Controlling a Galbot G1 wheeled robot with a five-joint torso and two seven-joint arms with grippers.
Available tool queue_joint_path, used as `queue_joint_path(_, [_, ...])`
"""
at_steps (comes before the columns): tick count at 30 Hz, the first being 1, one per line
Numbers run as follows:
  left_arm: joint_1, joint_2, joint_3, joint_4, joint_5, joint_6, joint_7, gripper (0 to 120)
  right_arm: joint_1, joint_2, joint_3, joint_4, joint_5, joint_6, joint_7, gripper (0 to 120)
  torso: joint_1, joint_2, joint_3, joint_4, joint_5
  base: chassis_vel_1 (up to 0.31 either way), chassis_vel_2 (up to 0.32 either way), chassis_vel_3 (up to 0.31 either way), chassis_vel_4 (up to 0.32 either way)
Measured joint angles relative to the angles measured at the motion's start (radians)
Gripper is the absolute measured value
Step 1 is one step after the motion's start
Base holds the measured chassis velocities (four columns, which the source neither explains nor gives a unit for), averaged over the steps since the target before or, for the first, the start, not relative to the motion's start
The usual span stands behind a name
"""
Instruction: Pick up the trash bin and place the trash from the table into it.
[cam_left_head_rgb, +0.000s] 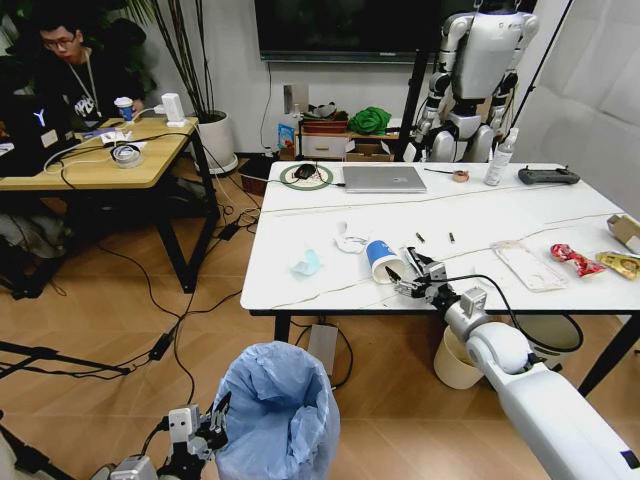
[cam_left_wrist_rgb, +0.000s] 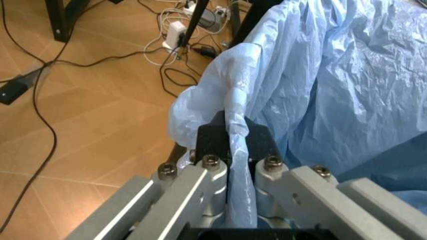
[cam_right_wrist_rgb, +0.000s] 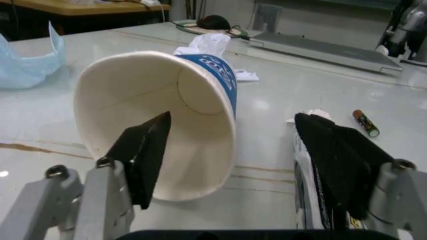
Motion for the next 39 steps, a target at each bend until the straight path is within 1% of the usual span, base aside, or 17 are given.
queue_joint_path(3, [-0.001, 0.0, 0.005, 0.0, -0.001, 0.0, -0.005, 0, 0.003, -0.001, 0.0, -0.002, 0.0, 0.0, 0.0, 59, 0.0, 0.0, 0.0, -0.0001, 0.0, 0.0, 0.0, 0.0, 0.0])
queue_joint_path(4, [-0.001, 0.0, 0.005, 0.0, -0.001, 0.0, -0.005, 0, 0.003, -0.001, 0.0, -0.002, 0.0, 0.0, 0.0, 59, 0.0, 0.0, 0.0, -0.0001, 0.0, 0.0, 0.0, 0.0, 0.0])
queue_joint_path(6, [-0.001, 0.0, 0.007, 0.0, -0.003, 0.0, -0.006, 0, 0.005, -0.005, 0.0, -0.002, 0.0, -0.001, 0.0, 52, 0.0, 0.0, 0.0, -0.0001, -0.0001, 0.0, 0.0, 0.0, 0.0])
queue_joint_path(8, [-0.002, 0.0, 0.009, 0.0, -0.005, 0.0, -0.007, 0, 0.006, -0.007, 0.0, -0.002, 0.0, -0.001, 0.0, 45, 0.0, 0.0, 0.0, -0.0001, -0.0001, 0.0, 0.0, 0.0, 0.0])
queue_joint_path(9, [-0.002, 0.0, 0.011, -0.001, -0.006, 0.001, -0.007, 0, 0.007, -0.008, 0.0, -0.002, 0.0, 0.0, 0.0, 38, 0.0, 0.0, 0.0, -0.0001, -0.0001, 0.0, 0.0, 0.0, 0.0])
queue_joint_path(11, [-0.002, 0.0, 0.011, -0.002, -0.007, 0.001, -0.008, 0, 0.008, -0.008, 0.0, -0.002, 0.0, 0.0, 0.0, 34, 0.0, 0.0, 0.0, -0.0001, -0.0001, 0.0, 0.0, 0.0, 0.0])
queue_joint_path(14, [-0.001, 0.007, 0.012, -0.008, -0.013, 0.002, -0.009, 0, 0.008, -0.007, 0.0, 0.0, 0.0, 0.001, 0.0, 21, 0.0, 0.0, 0.0, -0.0001, 0.0, 0.0, 0.0, 0.0, 0.0])
queue_joint_path(15, [-0.001, 0.007, 0.012, -0.008, -0.013, 0.002, -0.009, 0, 0.008, -0.007, 0.0, 0.0, 0.0, 0.001, 0.0, 19, 0.0, 0.0, 0.0, -0.0001, 0.0, 0.0, 0.0, 0.0, 0.0])
queue_joint_path(16, [-0.001, 0.011, 0.013, -0.011, -0.018, 0.002, -0.011, 0, 0.007, -0.007, 0.0, 0.004, 0.0, 0.002, 0.0, 13, 0.0, 0.0, 0.0, 0.0, 0.0, 0.0, 0.0, 0.0, 0.0])
queue_joint_path(18, [-0.005, 0.018, 0.019, -0.015, -0.027, 0.005, -0.02, 0, -0.001, -0.007, 0.008, 0.012, 0.001, 0.004, -0.001, 5, 0.0, 0.0, 0.0, 0.0001, 0.0001, 0.0, 0.0, 0.0, 0.0])
queue_joint_path(21, [-0.013, 0.023, 0.027, -0.016, -0.038, 0.009, -0.03, 0, -0.011, -0.007, 0.019, 0.02, 0.005, 0.006, -0.002, 0, 0.0, 0.0, 0.0, 0.0, 0.0, 0.0, 0.0, 0.0, 0.0])
queue_joint_path(27, [-0.056, 0.049, 0.066, -0.016, -0.067, 0.024, -0.05, 0, -0.032, -0.022, 0.05, 0.063, 0.04, 0.022, -0.015, 0, 0.0, 0.0, 0.0, 0.0, 0.0002, 0.0, 0.0, 0.0, 0.0])
queue_joint_path(31, [-0.126, 0.061, 0.148, 0.005, -0.112, 0.041, -0.118, 0, -0.1, -0.09, 0.133, 0.191, 0.136, 0.057, -0.042, 0, 0.0, 0.0, 0.0, 0.0002, 0.0002, 0.0, 0.0, 0.0, 0.0])
queue_joint_path(33, [-0.143, 0.069, 0.177, 0.013, -0.12, 0.046, -0.142, 0, -0.145, -0.124, 0.157, 0.246, 0.172, 0.068, -0.051, 0, 0.0, 0.0, 0.0, -0.0002, 0.0, 0.0, 0.0, 0.0, 0.0])
queue_joint_path(34, [-0.143, 0.069, 0.177, 0.013, -0.12, 0.046, -0.142, 0, -0.145, -0.124, 0.157, 0.246, 0.172, 0.068, -0.051, 0, 0.0, 0.0, 0.0, -0.0002, 0.0, 0.0, 0.0, 0.0, 0.0])
queue_joint_path(37, [-0.174, 0.084, 0.216, 0.024, -0.14, 0.054, -0.174, 0, -0.209, -0.173, 0.169, 0.334, 0.215, 0.08, -0.06, 0, 0.0, 0.0, 0.0, -0.0006, -0.0001, 0.0, 0.0, 0.0, 0.0])
queue_joint_path(39, [-0.209, 0.092, 0.241, 0.03, -0.167, 0.057, -0.191, 0, -0.236, -0.2, 0.148, 0.41, 0.242, 0.082, -0.062, 0, 0.0, 0.0, 0.0, -0.0004, -0.0002, 0.0, 0.0, 0.0, 0.0])
